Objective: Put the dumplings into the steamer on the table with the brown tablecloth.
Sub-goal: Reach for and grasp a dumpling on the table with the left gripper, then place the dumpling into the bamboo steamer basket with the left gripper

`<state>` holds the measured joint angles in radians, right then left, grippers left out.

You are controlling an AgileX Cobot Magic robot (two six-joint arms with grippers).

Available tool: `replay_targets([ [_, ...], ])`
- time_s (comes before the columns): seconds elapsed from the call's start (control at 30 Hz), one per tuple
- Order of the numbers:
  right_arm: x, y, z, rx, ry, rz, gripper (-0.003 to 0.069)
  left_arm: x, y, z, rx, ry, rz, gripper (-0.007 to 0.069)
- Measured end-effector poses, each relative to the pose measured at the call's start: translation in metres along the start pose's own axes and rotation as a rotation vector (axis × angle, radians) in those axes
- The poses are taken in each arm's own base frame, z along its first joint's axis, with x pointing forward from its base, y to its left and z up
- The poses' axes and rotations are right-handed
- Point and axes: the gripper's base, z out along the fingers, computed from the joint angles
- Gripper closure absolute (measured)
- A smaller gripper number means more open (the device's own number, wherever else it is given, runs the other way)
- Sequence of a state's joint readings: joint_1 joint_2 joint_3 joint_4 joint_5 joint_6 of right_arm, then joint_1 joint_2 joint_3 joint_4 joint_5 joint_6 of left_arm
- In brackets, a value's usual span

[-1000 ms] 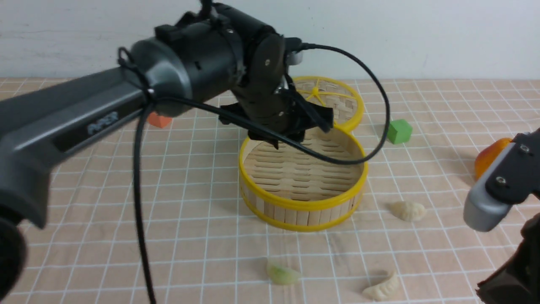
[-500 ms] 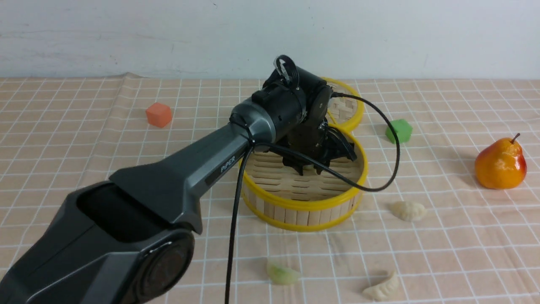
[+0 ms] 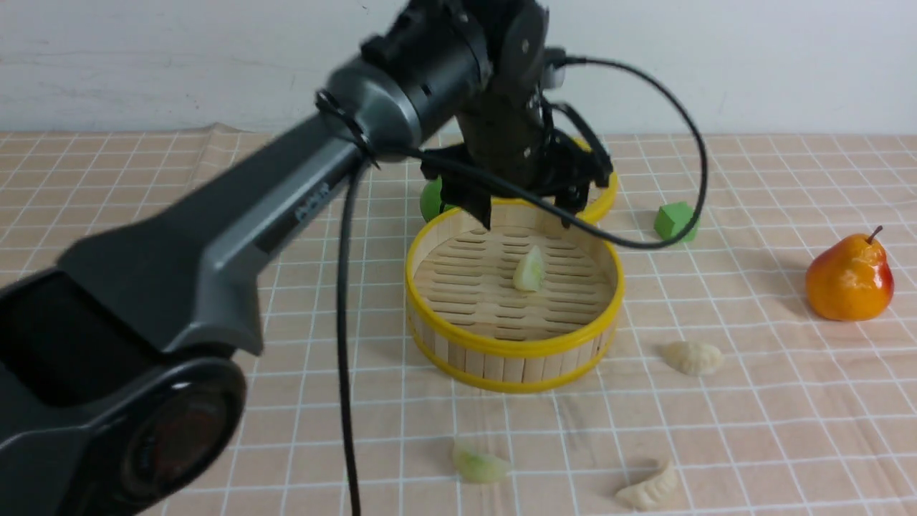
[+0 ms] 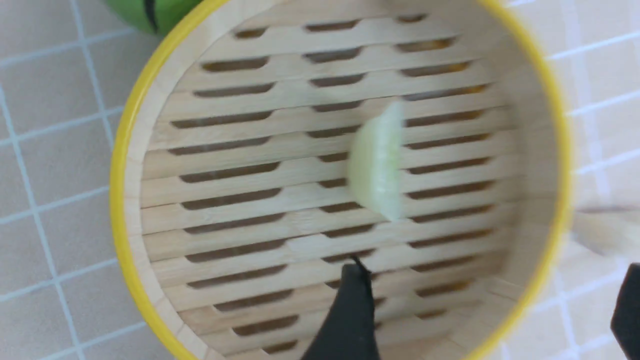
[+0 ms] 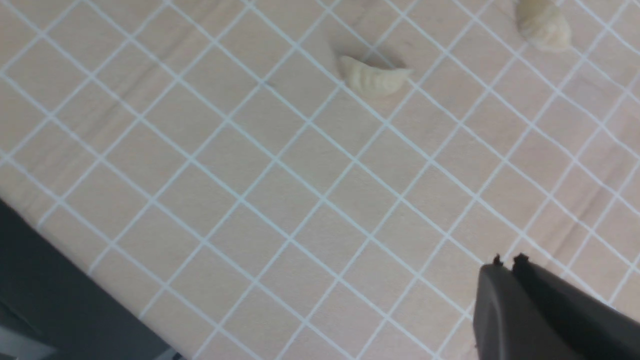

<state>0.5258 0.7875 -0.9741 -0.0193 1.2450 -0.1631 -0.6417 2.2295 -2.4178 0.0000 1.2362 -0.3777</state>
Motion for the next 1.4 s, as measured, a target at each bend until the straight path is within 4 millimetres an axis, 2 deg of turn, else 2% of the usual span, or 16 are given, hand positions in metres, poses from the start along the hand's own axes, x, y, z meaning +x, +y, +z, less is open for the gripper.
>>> replay_targets([
  [0.07, 0.002, -0.002, -0.003, 0.022, -0.008, 0.031, 0.0621, 0.003, -0.005, -0.034, 0.073, -0.008, 0.071, 0.0015],
  [0.13, 0.004, -0.002, -0.006, 0.037, -0.023, 0.049, 0.0619, 0.012, -0.007, -0.055, 0.123, 0.011, 0.158, 0.0036],
  [0.2, 0.009, -0.003, -0.014, 0.053, -0.053, 0.059, 0.0617, 0.027, -0.005, -0.067, 0.155, 0.058, 0.251, 0.0053],
  [0.27, 0.015, -0.002, -0.022, 0.061, -0.091, 0.065, 0.0617, 0.046, 0.001, -0.067, 0.156, 0.122, 0.359, 0.0060],
  [0.3, 0.015, -0.002, -0.023, 0.062, -0.095, 0.065, 0.0617, 0.048, 0.002, -0.067, 0.155, 0.130, 0.360, 0.0060],
  [0.37, 0.023, -0.001, -0.034, 0.069, -0.147, 0.067, 0.0617, 0.078, 0.009, -0.055, 0.160, 0.237, 0.535, 0.0062],
  [0.47, 0.027, 0.000, -0.039, 0.074, -0.181, 0.068, 0.0617, 0.104, 0.012, -0.038, 0.182, 0.335, 0.701, 0.0062],
  [0.5, 0.029, 0.000, -0.041, 0.075, -0.195, 0.068, 0.0617, 0.122, 0.011, -0.024, 0.209, 0.405, 0.822, 0.0062],
  [0.57, 0.029, 0.000, -0.042, 0.076, -0.199, 0.069, 0.0617, 0.140, 0.013, -0.007, 0.245, 0.475, 0.941, 0.0066],
  [0.6, 0.029, 0.000, -0.042, 0.076, -0.199, 0.069, 0.0617, 0.142, 0.013, -0.006, 0.248, 0.481, 0.951, 0.0066],
  [0.63, 0.029, 0.000, -0.042, 0.076, -0.201, 0.068, 0.0617, 0.150, 0.015, 0.006, 0.264, 0.513, 1.012, 0.0070],
  [0.87, 0.029, 0.000, -0.042, 0.076, -0.203, 0.068, 0.0610, 0.155, 0.018, 0.050, 0.269, 0.468, 1.150, 0.0108],
  [1.17, 0.029, 0.000, -0.042, 0.076, -0.201, 0.068, 0.0606, 0.163, 0.024, 0.088, 0.265, 0.487, 1.226, 0.0170],
  [1.3, 0.029, 0.000, -0.042, 0.076, -0.201, 0.068, 0.0606, 0.163, 0.026, 0.090, 0.240, 0.498, 1.214, 0.0253],
  [1.37, 0.029, 0.000, -0.042, 0.076, -0.202, 0.068, 0.0606, 0.162, 0.025, 0.088, 0.208, 0.527, 1.106, 0.0394],
  [1.4, 0.029, 0.000, -0.042, 0.076, -0.202, 0.068, 0.0606, 0.161, 0.025, 0.087, 0.204, 0.530, 1.098, 0.0406],
])
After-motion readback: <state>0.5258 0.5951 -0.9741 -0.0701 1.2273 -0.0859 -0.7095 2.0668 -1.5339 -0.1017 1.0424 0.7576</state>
